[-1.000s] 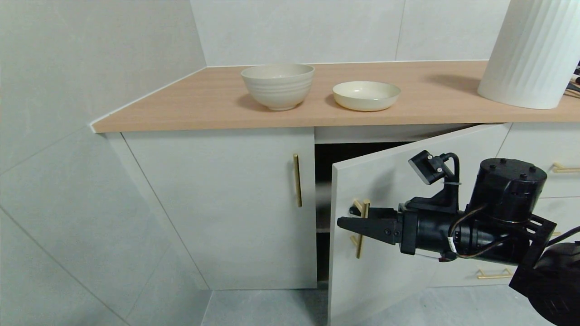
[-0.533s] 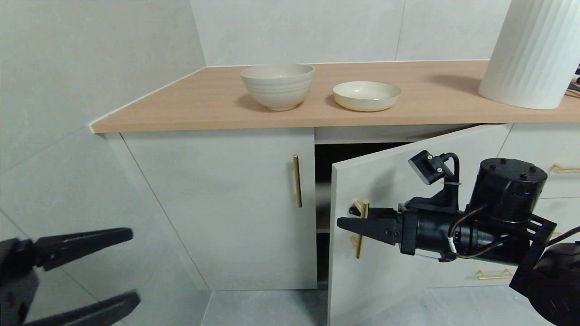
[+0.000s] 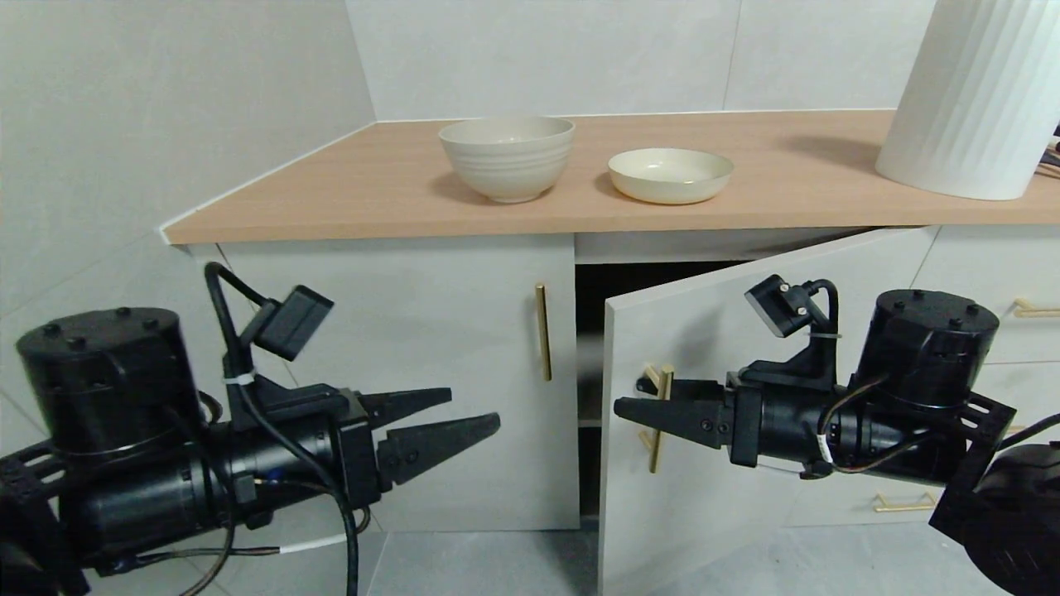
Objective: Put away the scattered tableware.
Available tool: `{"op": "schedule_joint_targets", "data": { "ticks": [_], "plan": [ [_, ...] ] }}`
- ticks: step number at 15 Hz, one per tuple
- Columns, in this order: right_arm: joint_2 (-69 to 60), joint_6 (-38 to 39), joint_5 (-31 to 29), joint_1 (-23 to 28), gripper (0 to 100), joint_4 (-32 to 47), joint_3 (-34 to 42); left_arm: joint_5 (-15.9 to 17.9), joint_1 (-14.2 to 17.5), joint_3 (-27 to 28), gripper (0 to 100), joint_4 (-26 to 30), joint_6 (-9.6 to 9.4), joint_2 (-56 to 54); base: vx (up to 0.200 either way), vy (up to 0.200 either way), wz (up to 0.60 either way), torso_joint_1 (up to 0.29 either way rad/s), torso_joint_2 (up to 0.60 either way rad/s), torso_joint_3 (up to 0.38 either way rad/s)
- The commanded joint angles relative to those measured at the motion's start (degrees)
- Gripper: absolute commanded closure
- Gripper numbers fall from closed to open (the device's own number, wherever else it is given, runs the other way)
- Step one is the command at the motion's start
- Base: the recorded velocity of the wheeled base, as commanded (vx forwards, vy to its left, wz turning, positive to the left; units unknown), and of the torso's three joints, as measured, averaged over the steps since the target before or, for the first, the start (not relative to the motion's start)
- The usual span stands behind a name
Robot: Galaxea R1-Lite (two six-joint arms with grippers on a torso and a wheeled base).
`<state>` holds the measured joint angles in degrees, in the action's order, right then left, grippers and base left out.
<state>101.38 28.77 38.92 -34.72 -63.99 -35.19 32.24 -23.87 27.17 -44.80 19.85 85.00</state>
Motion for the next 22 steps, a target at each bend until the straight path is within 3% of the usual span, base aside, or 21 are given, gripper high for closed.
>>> {"op": "schedule_joint_targets", "data": {
  "ticks": [1, 2, 3, 10, 12, 15, 16, 18, 20, 22],
  "plan": [
    [0.3, 0.1, -0.1, 0.0, 0, 0.1, 0.0, -0.1, -1.4, -0.8, 0, -0.2, 0.10, 4.5, 0.000, 0.000, 0.00, 0.000, 0.00, 0.000],
    [0.2, 0.1, -0.1, 0.0, 0, 0.1, 0.0, -0.1, -1.4, -1.2, 0, -0.3, 0.10, 4.5, 0.000, 0.000, 0.00, 0.000, 0.00, 0.000],
    [0.2, 0.1, -0.1, 0.0, 0, 0.1, 0.0, -0.1, -1.4, -1.2, 100, -0.4, 0.10, 4.6, 0.000, 0.000, 0.00, 0.000, 0.00, 0.000],
    [0.1, 0.0, -0.1, 0.0, 0, 0.1, 0.0, 0.3, -1.4, 2.5, 100, -0.6, 1.77, 9.5, 0.000, 0.000, 0.00, 0.000, 0.00, 0.000],
    [0.1, 0.0, -0.1, 0.1, 0, 0.1, 0.0, 2.0, -2.5, 5.0, 100, -0.9, 1.95, 13.9, 0.000, 0.000, 0.00, 0.000, 0.00, 0.000],
    [0.0, 0.1, -0.1, 0.0, 0, 0.1, 0.0, 2.9, -3.9, 16.8, 100, -9.8, 1.77, 27.7, 0.000, 0.000, 0.00, 0.000, 0.00, 0.000],
    [0.1, 0.1, -0.1, 0.0, 0, 0.0, 0.0, 3.3, -4.0, 17.8, 100, -12.6, 1.95, 30.7, 0.000, 0.000, 0.00, 0.000, 0.00, 0.000],
    [0.0, 0.0, -0.1, 0.0, 0, 0.0, 0.3, 2.3, -5.1, 18.0, 100, -18.5, -1.04, 36.0, 0.000, 0.000, 0.00, 0.000, 0.00, 0.000],
    [-0.1, 0.0, -0.1, 0.0, 0, 0.0, 0.5, 0.9, -6.6, 18.3, 100, -22.0, -0.95, 37.9, 0.000, 0.000, 0.00, 0.000, 0.00, 0.000],
    [-0.2, -0.1, -0.1, 0.0, 0, 0.0, 0.6, -3.7, -8.3, 21.3, 100, -25.8, -0.95, 41.1, 0.000, 0.000, 0.00, 0.000, 0.00, 0.000]
  ]
}}
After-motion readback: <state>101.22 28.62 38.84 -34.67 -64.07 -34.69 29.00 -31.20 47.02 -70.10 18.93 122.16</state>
